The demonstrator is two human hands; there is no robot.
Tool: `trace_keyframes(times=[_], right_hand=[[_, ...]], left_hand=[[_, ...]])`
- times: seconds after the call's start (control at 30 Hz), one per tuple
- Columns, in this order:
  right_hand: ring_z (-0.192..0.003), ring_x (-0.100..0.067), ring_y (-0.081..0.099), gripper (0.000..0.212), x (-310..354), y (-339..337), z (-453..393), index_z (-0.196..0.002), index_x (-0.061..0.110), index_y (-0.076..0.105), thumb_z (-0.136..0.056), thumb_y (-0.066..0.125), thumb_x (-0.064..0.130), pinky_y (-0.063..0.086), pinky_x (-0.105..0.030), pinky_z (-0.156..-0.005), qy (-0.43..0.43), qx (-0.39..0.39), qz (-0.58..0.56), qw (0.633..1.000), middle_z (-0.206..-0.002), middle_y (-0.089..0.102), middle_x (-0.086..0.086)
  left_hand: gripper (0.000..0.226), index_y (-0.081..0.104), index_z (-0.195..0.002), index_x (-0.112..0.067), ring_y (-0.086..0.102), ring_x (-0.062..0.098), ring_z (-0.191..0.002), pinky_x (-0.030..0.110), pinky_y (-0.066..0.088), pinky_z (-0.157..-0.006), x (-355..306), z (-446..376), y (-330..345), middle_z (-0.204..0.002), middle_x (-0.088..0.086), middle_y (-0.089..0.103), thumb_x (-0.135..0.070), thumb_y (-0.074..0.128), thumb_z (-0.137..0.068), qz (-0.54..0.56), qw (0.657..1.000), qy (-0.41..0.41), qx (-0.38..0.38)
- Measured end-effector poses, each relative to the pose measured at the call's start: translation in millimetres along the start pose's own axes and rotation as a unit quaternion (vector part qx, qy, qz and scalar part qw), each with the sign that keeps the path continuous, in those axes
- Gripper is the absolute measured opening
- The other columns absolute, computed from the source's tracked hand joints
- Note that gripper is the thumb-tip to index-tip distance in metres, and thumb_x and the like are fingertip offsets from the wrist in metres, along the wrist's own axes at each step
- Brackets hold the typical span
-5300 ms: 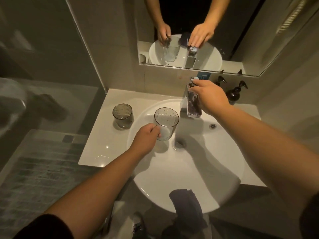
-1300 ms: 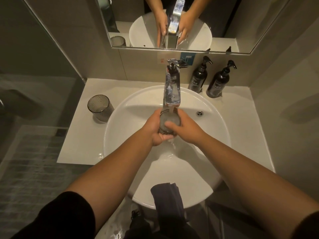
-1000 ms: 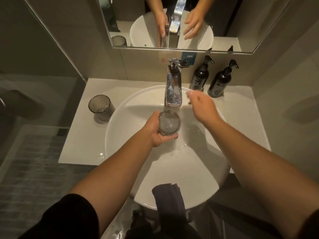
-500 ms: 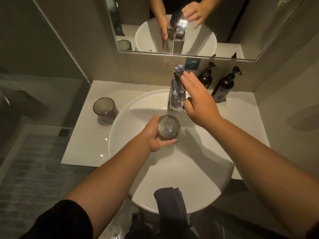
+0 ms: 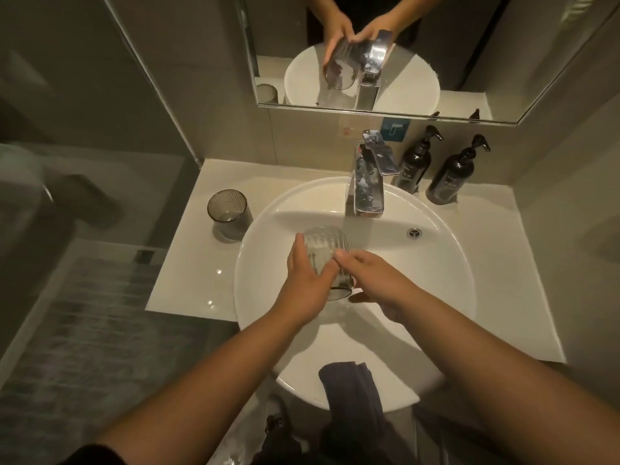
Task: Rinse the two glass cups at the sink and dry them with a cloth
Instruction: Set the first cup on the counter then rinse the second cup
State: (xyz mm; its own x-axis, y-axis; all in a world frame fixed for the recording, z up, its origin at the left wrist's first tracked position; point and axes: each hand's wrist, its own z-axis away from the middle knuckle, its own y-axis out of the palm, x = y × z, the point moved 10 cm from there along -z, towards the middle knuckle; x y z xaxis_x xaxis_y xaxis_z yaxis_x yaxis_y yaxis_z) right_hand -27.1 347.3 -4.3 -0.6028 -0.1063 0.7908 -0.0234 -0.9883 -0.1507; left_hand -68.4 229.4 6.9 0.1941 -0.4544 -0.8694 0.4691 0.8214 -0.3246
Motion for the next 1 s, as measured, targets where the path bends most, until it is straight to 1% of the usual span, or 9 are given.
trace_keyframes(times=[0.07, 0.13, 0.23, 0.3, 0.43, 0.6, 0.7, 0.83, 1.0], right_hand=[[-0.095, -0.018, 0.06, 0.039, 7.2, 7.9, -0.7, -0.104, 0.025, 0.065, -0.085, 0.061, 0.058, 0.053, -0.041, -0.09, -0.005, 0.032, -0.022, 0.999, -0.105, 0.067, 0.002], [-0.097, -0.02, 0.063, 0.035, 13.8, 14.4, -3.7, -0.099, 0.028, 0.067, -0.081, 0.067, 0.058, 0.051, -0.044, -0.094, -0.016, 0.062, -0.029, 0.998, -0.096, 0.071, 0.006], [-0.108, -0.02, 0.066, 0.038, 33.0, 23.3, -5.0, -0.116, 0.031, 0.065, -0.081, 0.073, 0.046, 0.049, -0.049, -0.099, -0.057, 0.084, -0.04, 0.994, -0.11, 0.072, 0.005], [-0.111, -0.02, 0.065, 0.045, 46.5, 28.9, -3.8, -0.124, 0.028, 0.06, -0.082, 0.076, 0.032, 0.051, -0.046, -0.096, -0.084, 0.092, -0.054, 0.991, -0.117, 0.07, 0.002], [-0.107, -0.015, 0.06, 0.059, 71.9, 28.1, -2.5, -0.126, 0.023, 0.05, -0.076, 0.081, 0.018, 0.05, -0.027, -0.085, -0.14, 0.054, 0.005, 0.989, -0.118, 0.061, 0.002], [-0.117, -0.008, 0.056, 0.073, 104.7, 56.1, 0.8, -0.131, 0.029, 0.042, -0.072, 0.083, 0.015, 0.05, -0.016, -0.089, -0.203, 0.11, 0.107, 0.967, -0.126, 0.055, 0.006], [-0.124, -0.005, 0.051, 0.084, 118.8, 78.5, -1.2, -0.139, 0.029, 0.037, -0.072, 0.084, 0.015, 0.047, -0.02, -0.096, -0.227, 0.133, 0.152, 0.953, -0.136, 0.052, 0.008], [-0.125, -0.008, 0.048, 0.096, 129.6, 115.2, -8.2, -0.145, 0.036, 0.027, -0.071, 0.086, 0.019, 0.045, -0.035, -0.104, -0.267, 0.134, 0.244, 0.923, -0.136, 0.046, 0.018], [-0.129, -0.015, 0.044, 0.112, 134.5, 169.0, -24.1, -0.153, 0.027, 0.012, -0.07, 0.087, 0.026, 0.039, -0.032, -0.109, -0.293, 0.133, 0.315, 0.893, -0.152, 0.036, 0.0]], left_hand=[[0.079, -0.003, -0.159, -0.031, 0.015, 0.012, -0.152, 0.023, 0.02, -0.109, -8.5, 9.2, -9.2, -0.167, -0.007, 0.003, -0.039, 0.052, -0.101, -0.026, 0.999, 0.036, 0.002], [0.073, 0.005, -0.158, -0.033, 0.01, 0.002, -0.15, 0.024, 0.016, -0.115, -18.2, 16.3, -17.7, -0.167, -0.012, 0.002, -0.033, 0.051, -0.102, -0.037, 0.996, 0.086, 0.01], [0.046, 0.039, -0.145, -0.036, 0.025, -0.006, -0.143, 0.023, 0.026, -0.119, -32.6, 23.9, -42.8, -0.158, -0.017, 0.03, -0.017, 0.048, -0.104, 0.026, 0.988, 0.148, -0.02], [0.036, 0.054, -0.131, -0.033, 0.046, 0.004, -0.135, 0.023, 0.042, -0.11, -33.6, 26.6, -70.9, -0.147, -0.01, 0.05, -0.011, 0.048, -0.103, 0.067, 0.981, 0.154, -0.096], [0.034, 0.049, -0.128, -0.032, 0.053, 0.004, -0.11, 0.005, 0.045, -0.083, -27.7, 29.1, -117.9, -0.131, -0.006, 0.044, -0.016, 0.053, -0.099, 0.039, 0.97, 0.134, -0.199], [0.033, 0.052, -0.133, -0.025, 0.053, 0.004, -0.103, 0.011, 0.043, -0.089, -24.0, 28.1, -152.6, -0.125, -0.005, 0.05, -0.02, 0.053, -0.101, -0.018, 0.975, 0.134, -0.176], [0.018, 0.059, -0.11, -0.034, 0.061, 0.009, -0.104, 0.029, 0.051, -0.09, -11.8, 28.9, -168.6, -0.111, -0.009, 0.064, -0.02, 0.051, -0.101, 0.023, 0.983, 0.129, -0.125], [0.023, 0.06, -0.083, -0.026, 0.059, -0.003, -0.076, 0.025, 0.052, -0.077, 14.1, 37.5, -203.8, -0.083, -0.012, 0.063, -0.015, 0.052, -0.101, 0.068, 0.979, 0.12, -0.147], [0.025, 0.055, -0.08, -0.014, 0.053, 0.007, -0.075, 0.031, 0.047, -0.079, 52.9, 40.3, -236.5, -0.079, -0.002, 0.055, -0.006, 0.047, -0.103, 0.053, 0.977, 0.091, -0.184]])
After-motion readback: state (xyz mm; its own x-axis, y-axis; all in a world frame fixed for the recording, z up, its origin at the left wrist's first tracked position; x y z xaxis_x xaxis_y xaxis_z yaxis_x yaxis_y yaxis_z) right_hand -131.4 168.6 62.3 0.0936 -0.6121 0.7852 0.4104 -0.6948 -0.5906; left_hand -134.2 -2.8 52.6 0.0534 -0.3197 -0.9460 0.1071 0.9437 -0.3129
